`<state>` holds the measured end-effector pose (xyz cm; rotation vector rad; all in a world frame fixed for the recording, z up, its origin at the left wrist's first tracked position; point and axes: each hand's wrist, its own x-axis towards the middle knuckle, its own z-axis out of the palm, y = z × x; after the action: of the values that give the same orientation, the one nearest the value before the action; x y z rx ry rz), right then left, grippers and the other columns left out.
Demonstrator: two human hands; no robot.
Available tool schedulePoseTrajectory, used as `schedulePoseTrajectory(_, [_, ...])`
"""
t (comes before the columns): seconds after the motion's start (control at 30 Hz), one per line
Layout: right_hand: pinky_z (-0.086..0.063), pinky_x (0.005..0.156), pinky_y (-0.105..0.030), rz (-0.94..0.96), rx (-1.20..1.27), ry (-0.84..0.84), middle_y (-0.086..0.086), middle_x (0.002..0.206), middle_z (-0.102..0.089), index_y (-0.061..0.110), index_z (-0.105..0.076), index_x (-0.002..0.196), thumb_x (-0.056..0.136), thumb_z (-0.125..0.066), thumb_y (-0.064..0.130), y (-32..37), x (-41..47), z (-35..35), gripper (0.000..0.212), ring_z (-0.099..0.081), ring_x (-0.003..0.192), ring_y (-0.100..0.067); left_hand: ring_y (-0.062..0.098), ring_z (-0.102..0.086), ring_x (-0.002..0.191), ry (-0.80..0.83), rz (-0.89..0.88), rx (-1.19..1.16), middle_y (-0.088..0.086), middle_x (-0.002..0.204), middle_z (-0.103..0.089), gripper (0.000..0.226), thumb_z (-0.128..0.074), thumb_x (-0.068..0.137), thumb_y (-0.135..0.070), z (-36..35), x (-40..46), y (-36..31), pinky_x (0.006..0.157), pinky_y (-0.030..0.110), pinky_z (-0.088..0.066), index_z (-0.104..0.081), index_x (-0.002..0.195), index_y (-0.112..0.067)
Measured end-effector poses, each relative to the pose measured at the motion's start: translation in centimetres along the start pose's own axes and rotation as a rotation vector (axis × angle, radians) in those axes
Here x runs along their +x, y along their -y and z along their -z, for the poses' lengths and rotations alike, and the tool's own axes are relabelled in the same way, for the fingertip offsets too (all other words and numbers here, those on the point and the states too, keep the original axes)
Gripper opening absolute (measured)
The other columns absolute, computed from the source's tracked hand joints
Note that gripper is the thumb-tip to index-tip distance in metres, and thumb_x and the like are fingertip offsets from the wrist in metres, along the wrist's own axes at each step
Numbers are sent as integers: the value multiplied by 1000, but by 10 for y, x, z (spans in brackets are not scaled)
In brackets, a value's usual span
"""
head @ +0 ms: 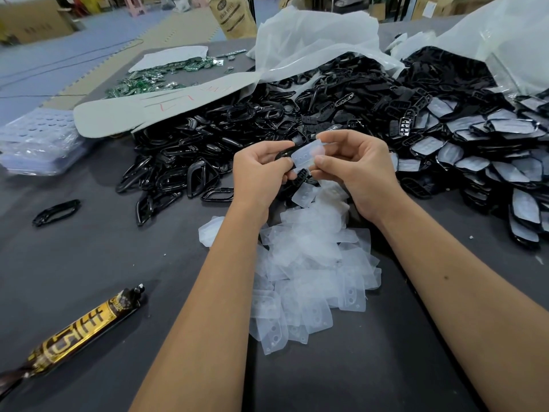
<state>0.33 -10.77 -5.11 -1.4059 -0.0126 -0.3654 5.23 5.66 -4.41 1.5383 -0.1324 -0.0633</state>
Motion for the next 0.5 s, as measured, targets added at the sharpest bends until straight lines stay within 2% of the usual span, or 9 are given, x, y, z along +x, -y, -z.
schedulePoseTrajectory(0.13, [-62,73,-29,-7,16,-3,-21,95,-72,-1,-68,116,84,-74,-14,1,0,0,35,-76,80,-26,11,-64,57,1,1,-11,5,83,-79,29,-65,88,8,0,1,0,60,22,-54,-79,103,-13])
schedulePoseTrajectory(0.23, [-62,72,-30,-6,10,-6,-14,87,-74,0,-69,114,86,-75,-11,1,0,-1,31,-76,78,-25,10,-65,58,11,6,-23,4,83,-79,30,-65,89,7,0,0,0,63,23,-56,-80,101,-17])
schedulePoseTrajectory(0.37, [-60,63,-27,-3,-21,-80,0,73,-71,3,-71,104,88,-75,-8,0,0,-2,20,-74,70,-21,9,-66,58,23,6,-50,1,84,-79,33,-63,90,8,0,-1,-1,63,23,-58,-79,95,-20])
schedulePoseTrajectory(0.5, [-57,58,-25,-34,1,-174,-11,80,-72,1,-71,100,90,-73,-7,1,2,0,13,-73,68,-20,10,-65,57,21,-5,-58,1,85,-80,36,-62,90,10,0,-1,-1,61,21,-57,-80,91,-21])
